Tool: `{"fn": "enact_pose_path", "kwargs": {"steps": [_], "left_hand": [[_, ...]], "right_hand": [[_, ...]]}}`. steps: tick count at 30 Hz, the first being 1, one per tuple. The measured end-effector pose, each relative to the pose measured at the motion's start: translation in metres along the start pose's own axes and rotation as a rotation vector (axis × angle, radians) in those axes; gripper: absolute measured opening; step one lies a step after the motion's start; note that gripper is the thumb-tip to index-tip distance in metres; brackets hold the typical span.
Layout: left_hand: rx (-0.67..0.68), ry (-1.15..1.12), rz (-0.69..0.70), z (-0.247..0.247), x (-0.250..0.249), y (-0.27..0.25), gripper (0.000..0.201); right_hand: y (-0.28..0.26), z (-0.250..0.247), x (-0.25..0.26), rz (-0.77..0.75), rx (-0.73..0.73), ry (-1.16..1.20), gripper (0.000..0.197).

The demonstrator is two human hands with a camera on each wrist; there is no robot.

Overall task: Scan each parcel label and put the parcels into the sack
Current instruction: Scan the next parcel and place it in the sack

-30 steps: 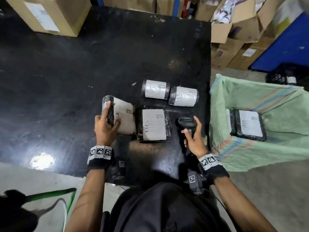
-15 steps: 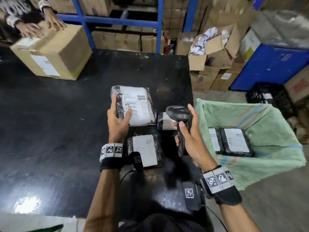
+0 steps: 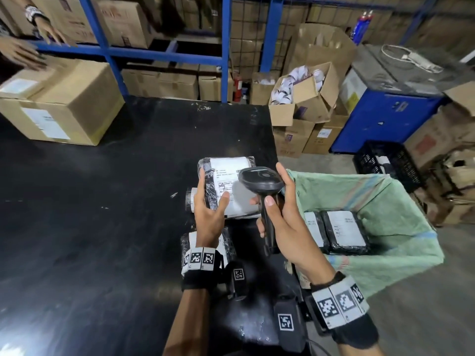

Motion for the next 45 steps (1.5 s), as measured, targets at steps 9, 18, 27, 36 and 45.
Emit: {"fn": "enact_pose_path", "kwargs": {"steps": [9,18,27,36,45], "left_hand": [[0.015,-0.033,-0.011,0.007,-0.005,-0.006,0.078],[0.033,-0.046,-0.003,0.01,-0.008,-0.008,0.078],[0.048,-0.025,-0.02,0.009,-0.008,-0.013,0.079],[0.042,0.017,-0.027,-0.007,0.005,-0.009,0.079],[-0.032,0.035,-0.087,-0.051,0.029,-0.02,0.083]], "right_hand": [[0.001,0.011,0.003,-0.014,-0.002,-0.104,0.056],[-0.001,0.01,0.006,-0.033,-0.012,-0.082,0.055],[-0.006,0.006,0.003,-0.033,-0.024,-0.086,0.056],[-0.017,0.003,0.003,0.015,-0.042,-0.105,0.056],[-0.037,0.002,-0.061,0.176,-0.055,-0.106,0.056]]}}
Point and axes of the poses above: each hand's wrist, its own y-axis towards the middle knuckle, its own z-axis out of the palm, x = y × z, the point moved 2 cm from there along y, towards the middle knuckle, and after that the axes turned 2 degrees about -x, right-handed, at the moved point
